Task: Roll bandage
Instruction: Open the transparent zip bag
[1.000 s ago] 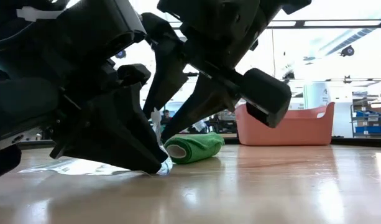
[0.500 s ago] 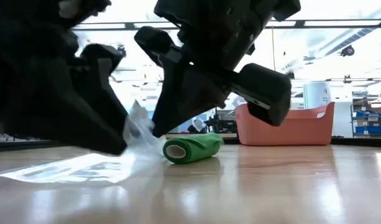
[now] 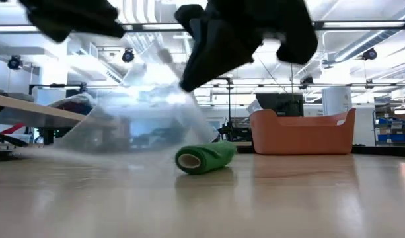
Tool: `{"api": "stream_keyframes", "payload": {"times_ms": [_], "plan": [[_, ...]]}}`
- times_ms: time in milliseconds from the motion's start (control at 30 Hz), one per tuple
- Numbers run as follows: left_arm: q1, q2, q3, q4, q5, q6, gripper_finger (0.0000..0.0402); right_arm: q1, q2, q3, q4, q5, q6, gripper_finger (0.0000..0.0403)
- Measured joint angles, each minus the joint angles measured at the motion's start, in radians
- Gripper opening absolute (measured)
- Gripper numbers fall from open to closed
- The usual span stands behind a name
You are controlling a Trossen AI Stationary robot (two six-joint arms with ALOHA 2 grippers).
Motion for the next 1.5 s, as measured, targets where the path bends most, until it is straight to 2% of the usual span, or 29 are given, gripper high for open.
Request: {"api": "stream_keyframes", "payload": {"times_ms": [133,167,233,300,500,733,900,1067,1500], "plan": [[0.005,-0.022,0.0,0.004,-0.288,0.105,0.0114,0.0,-0.05,0.0,-0.056,0.021,0.072,0.0001],[0.009,-0.022,0.0,0.012,-0.34,0.12,0.0114,0.0,-0.064,0.0,-0.072,0.022,0.1,0.0001],[0.018,-0.022,0.0,0.015,-0.375,0.132,0.0118,0.0,-0.091,0.01,-0.127,0.022,0.173,0.0001],[0.03,-0.022,0.0,0.031,-0.358,0.125,0.0123,0.0,-0.116,0.021,-0.175,0.022,0.244,0.0],[0.077,-0.021,-0.001,0.188,-0.205,0.148,0.0137,-0.01,-0.133,0.028,-0.228,0.052,0.318,0.0],[0.103,-0.012,0.0,0.433,-0.191,0.334,0.0133,-0.02,-0.132,0.029,-0.27,0.067,0.393,0.0],[0.128,-0.004,-0.005,0.41,-0.188,0.348,0.0117,-0.019,-0.132,0.041,-0.282,0.073,0.418,0.0],[0.148,0.01,-0.023,0.403,-0.137,0.336,0.0114,-0.013,-0.133,0.063,-0.292,0.072,0.438,0.0],[0.161,0.011,-0.029,0.365,-0.17,0.337,0.0113,0.01,-0.134,0.074,-0.303,0.072,0.466,0.0]]}}
